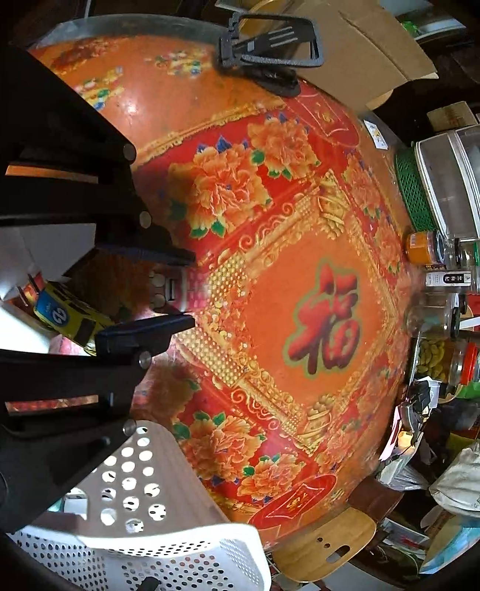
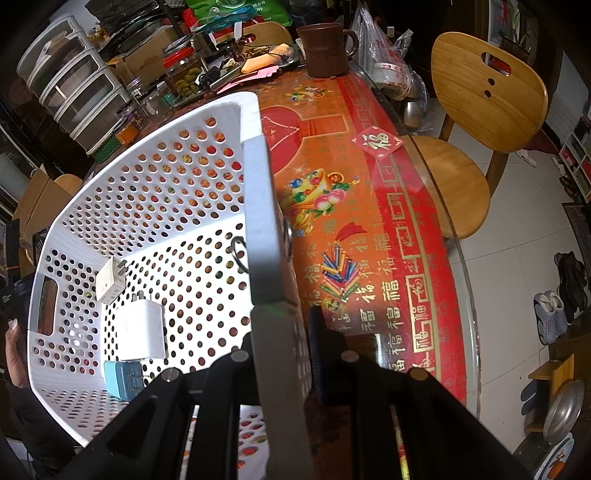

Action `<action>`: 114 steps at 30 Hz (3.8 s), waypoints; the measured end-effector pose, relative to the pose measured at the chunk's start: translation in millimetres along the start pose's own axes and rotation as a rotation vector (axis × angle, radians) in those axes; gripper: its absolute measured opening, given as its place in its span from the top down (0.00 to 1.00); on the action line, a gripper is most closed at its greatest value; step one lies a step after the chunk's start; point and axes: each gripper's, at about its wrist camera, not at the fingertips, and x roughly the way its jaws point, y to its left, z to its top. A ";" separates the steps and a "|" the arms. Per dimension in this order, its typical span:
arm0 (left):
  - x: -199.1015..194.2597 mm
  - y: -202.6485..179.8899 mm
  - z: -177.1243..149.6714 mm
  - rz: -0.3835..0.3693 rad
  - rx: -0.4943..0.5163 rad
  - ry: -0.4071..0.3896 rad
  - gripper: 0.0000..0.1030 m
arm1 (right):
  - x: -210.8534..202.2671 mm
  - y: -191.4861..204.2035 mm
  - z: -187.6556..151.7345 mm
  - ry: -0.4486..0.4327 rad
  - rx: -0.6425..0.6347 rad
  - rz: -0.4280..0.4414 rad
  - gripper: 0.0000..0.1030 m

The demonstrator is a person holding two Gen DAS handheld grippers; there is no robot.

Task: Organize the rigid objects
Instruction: 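Grasp the small pink cube with the left gripper, then drop the pink cube into the basket by opening the left gripper, then move the left gripper to the white square charger and grasp it, then carry the white square charger over the basket and open the left gripper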

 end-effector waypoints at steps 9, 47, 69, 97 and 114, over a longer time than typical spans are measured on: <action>-15.4 1.3 -1.7 -0.004 -0.002 -0.015 0.75 | 0.1 0.2 -0.1 0.000 0.000 0.000 0.86; -144.5 -119.6 -40.5 -0.063 0.220 -0.227 0.80 | -1.5 1.5 -1.1 0.007 -0.009 -0.002 0.86; -40.5 47.4 -89.1 -0.019 -0.021 -0.085 0.03 | -2.0 -0.1 -0.6 0.007 -0.011 0.000 0.86; -5.0 39.8 -90.2 0.089 -0.024 -0.094 0.46 | -2.0 0.4 -0.4 0.008 -0.017 -0.003 0.86; -152.9 -52.0 -61.1 0.099 0.149 -0.322 0.46 | -2.5 1.5 -0.2 0.009 -0.020 -0.006 0.86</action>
